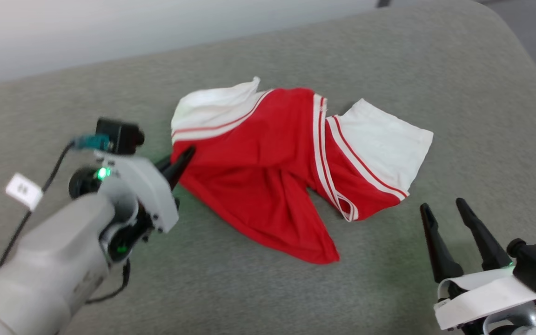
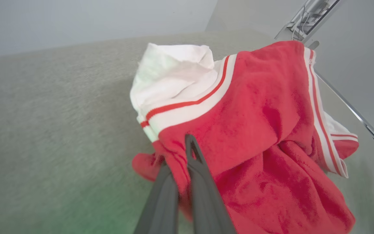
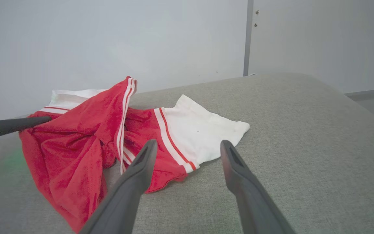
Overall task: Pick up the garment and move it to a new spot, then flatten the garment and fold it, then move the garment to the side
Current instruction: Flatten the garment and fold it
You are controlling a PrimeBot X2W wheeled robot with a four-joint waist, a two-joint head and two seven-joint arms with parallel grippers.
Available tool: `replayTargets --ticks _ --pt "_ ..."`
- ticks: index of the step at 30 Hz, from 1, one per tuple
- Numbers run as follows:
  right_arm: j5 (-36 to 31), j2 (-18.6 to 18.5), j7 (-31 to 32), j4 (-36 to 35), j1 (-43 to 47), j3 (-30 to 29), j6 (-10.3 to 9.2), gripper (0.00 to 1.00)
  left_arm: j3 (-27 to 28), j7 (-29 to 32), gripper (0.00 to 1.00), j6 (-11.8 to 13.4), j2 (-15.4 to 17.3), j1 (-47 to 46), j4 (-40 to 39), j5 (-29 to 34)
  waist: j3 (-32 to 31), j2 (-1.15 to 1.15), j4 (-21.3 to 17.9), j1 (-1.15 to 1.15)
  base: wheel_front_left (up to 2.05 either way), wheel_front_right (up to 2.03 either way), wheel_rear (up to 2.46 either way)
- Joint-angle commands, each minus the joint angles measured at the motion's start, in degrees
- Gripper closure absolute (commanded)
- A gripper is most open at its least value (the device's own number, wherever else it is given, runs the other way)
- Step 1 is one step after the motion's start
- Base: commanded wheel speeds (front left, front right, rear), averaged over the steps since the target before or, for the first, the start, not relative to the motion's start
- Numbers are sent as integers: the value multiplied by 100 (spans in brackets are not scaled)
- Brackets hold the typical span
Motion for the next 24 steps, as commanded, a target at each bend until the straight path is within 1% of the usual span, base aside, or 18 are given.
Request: replayTargets --ticks 1,5,10,11,12,13,14,16,19,21,24 --pt "-46 -25 55 -85 99 -75 -5 0 13 -88 100 12 30 176 -7 -78 -334 0 534 0 0 0 0" --pt "-66 -39 223 -325 193 -167 -5 0 -15 -195 100 12 165 533 16 -243 -315 0 671 0 0 0 0" --pt "-84 -44 354 -479 230 -190 -4 0 -120 32 100 12 238 727 -3 -363 -305 0 756 0 0 0 0" --pt "-87 -37 373 -492 227 -181 -4 0 -143 106 85 12 247 743 -23 -386 -305 0 760 0 0 0 0" --pt "-92 -30 380 -508 221 -171 -4 0 -163 172 60 12 264 744 -48 -392 -306 0 760 0 0 0 0" --pt "-95 -26 395 -522 213 -161 -5 0 -178 241 21 12 305 730 -64 -389 -305 0 756 0 0 0 0" --pt "-96 -25 410 -531 206 -148 -4 0 -198 330 0 12 364 694 -87 -390 -301 0 747 0 0 0 0" --pt "-92 -38 421 -559 205 -123 -4 0 -223 504 0 12 532 539 -176 -313 -293 0 713 0 0 0 0" --pt "-95 -47 425 -590 225 -144 -4 0 -275 924 0 11 825 246 -420 -198 -257 0 642 0 0 0 0" --pt "-89 -34 410 -606 239 -144 -4 0 -312 1280 0 12 1064 -9 -579 -30 -219 0 585 0 0 0 0" --pt "-78 -4 384 -614 208 -70 -4 0 -341 1690 0 12 1279 -479 -707 249 -119 0 473 0 0 0 0"
